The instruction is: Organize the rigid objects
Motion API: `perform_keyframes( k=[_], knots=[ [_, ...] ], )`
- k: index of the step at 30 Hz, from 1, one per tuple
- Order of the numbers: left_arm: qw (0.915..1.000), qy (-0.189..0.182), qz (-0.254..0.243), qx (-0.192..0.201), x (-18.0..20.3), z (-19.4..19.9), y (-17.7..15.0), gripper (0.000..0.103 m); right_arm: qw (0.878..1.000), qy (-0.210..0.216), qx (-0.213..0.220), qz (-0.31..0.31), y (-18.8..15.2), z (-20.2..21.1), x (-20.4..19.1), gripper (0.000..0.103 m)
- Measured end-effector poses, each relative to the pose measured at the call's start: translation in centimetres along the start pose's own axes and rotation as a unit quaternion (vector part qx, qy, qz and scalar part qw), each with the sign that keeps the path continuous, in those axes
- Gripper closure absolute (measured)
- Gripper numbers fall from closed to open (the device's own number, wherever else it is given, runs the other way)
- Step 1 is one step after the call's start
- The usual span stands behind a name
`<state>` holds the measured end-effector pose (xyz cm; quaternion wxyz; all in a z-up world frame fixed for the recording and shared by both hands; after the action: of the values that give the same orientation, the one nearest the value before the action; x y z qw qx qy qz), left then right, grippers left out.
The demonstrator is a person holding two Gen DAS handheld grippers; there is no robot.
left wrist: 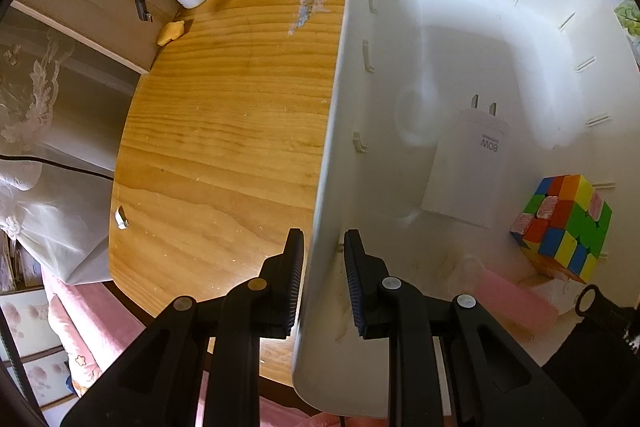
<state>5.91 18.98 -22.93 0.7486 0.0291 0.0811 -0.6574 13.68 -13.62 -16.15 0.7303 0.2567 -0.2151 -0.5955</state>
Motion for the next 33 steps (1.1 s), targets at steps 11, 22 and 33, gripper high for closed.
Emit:
perform_keyframes(
  k=[11,22,33],
  knots=[
    [0.9996,0.008,-0.016,-0.020,0.3,-0.4,0.4,0.079,0.999,-0.014,0.002,0.053,-0.8,-3.5,-0.4,0.048],
    [0.9992,0.010,-0.020,-0.033,0.6,-0.8,1.0,0.079,0.999,-0.025,-0.008,0.041,-0.6,-5.2,0.1,0.050],
    [0.9991,0.006,-0.015,-0.039,0.1,-1.4,1.0,0.079,0.998,-0.039,-0.013,0.039,0.7,-6.0,0.3,0.062]
  ],
)
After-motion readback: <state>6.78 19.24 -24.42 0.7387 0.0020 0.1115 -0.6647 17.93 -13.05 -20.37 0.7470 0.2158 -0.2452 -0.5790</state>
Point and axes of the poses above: each gripper's, at about its wrist camera, not at the fingertips, and z roughly against the way its jaws point, x to its right, y to its top, the point moved 7 cm from there along -z, roughly the way its jaws point, and after that the axes turned 8 degrees about -x, right-handed, at the moved point
